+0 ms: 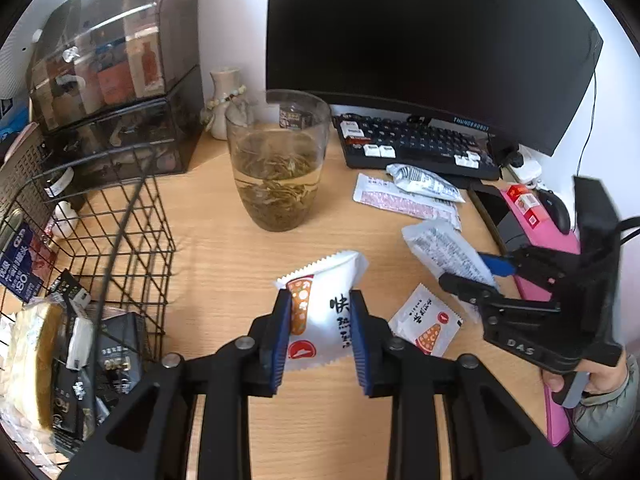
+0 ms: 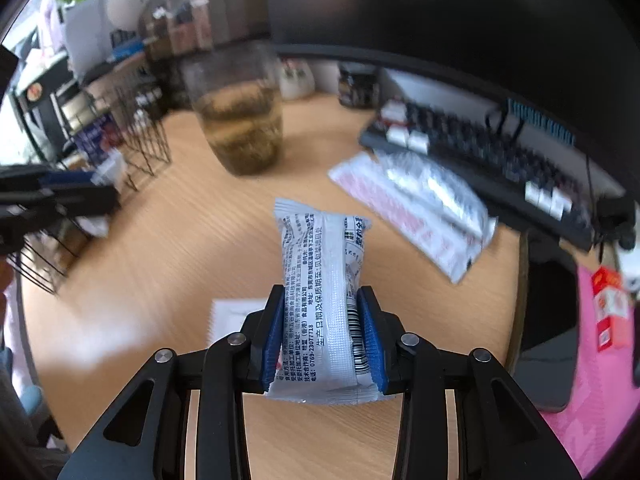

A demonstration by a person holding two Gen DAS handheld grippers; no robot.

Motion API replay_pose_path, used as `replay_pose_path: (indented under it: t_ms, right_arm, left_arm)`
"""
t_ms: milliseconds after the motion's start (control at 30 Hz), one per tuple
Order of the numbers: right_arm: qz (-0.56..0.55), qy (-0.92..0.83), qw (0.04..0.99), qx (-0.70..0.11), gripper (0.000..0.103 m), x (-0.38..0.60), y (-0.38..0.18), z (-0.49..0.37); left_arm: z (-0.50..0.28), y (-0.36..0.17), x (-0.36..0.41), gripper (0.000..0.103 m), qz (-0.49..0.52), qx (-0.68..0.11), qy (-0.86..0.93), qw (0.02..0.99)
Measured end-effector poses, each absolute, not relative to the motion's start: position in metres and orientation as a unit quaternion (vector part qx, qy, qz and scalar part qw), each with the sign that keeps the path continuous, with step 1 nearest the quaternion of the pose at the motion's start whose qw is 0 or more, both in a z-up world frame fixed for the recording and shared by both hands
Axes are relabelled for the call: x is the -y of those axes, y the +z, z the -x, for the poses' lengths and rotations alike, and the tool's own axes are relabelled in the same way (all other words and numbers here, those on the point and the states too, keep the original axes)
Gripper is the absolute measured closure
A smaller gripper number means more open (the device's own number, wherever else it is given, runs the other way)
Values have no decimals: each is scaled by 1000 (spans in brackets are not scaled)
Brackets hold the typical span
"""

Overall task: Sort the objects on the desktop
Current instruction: 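Carry both snacks to the wire basket and open both tools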

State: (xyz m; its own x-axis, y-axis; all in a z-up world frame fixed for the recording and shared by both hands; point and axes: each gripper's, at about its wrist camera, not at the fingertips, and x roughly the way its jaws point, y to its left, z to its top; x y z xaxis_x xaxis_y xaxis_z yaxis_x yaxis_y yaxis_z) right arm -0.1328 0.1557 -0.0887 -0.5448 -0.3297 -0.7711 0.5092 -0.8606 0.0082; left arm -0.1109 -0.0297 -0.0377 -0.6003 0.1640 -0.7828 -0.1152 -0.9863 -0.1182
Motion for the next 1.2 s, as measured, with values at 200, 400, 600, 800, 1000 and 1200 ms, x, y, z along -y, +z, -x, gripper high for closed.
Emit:
replay_pose_path:
  t_ms: [200,400,600,800,1000,1200]
  right_arm:
    - [-368,-874,296,-112,67,-96,-30,114]
    - [-340,-857,369,-122,67,-2,13,99]
    - [-354,-826,423,-119,66,92,8,96]
    - [-370,-828,407,-111,33,119,-9,107]
    - [-355,-842,395,-95,33,77,5,109]
    - [-357,-858,360,-85,33,8,4,108]
  left_arm:
    - [81,2,64,73,402,50,912,64]
    - [50,29,137,73,377,71,923,-4]
    - [46,6,215,72,401,106,906,-79]
    - [41,-1,243,41,411,122,897,-109]
    - [38,9,222,41,401,120,905,-74]
    - [53,17,158,41,402,91,911,-21]
